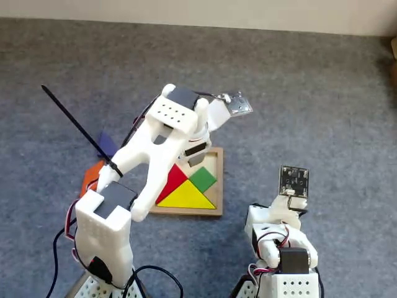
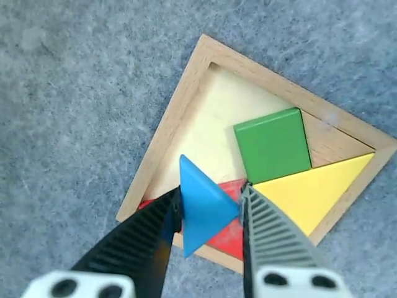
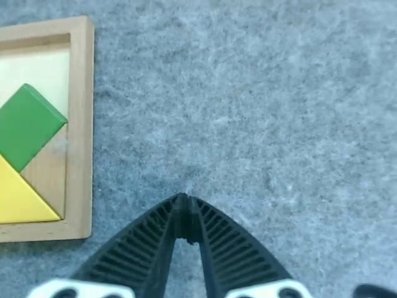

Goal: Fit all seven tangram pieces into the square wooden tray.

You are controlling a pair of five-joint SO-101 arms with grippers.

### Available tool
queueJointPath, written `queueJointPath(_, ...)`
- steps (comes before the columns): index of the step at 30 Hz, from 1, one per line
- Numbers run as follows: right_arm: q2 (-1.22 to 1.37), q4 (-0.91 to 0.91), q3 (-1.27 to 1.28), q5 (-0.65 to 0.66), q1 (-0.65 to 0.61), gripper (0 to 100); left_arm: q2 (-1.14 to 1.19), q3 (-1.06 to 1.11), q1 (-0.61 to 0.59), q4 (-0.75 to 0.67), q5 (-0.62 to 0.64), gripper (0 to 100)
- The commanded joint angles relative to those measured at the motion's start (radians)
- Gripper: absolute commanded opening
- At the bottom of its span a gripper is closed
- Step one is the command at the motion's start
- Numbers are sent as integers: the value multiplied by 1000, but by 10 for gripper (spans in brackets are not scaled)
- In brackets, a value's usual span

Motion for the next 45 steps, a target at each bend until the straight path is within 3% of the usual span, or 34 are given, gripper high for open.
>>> queueJointPath(1,-4,-16,124,8,13,6,-58,-12,16,-8,-12,154)
queueJointPath(6,-4,-16,124,8,13,6,-59,51,13,-91,-12,178)
queueJointPath(12,-4,-16,124,8,13,6,-67,56,-5,-80,-12,356)
queueJointPath(21,-4,-16,124,8,13,6,-61,-8,-64,-97,-9,223)
queueJointPath(27,-4,-16,124,8,13,6,-59,51,-105,-270,-5,41)
queueJointPath(35,-4,-16,124,8,13,6,-59,202,-77,-428,83,35)
queueJointPath(45,-4,-16,124,8,13,6,-70,269,8,-428,86,35)
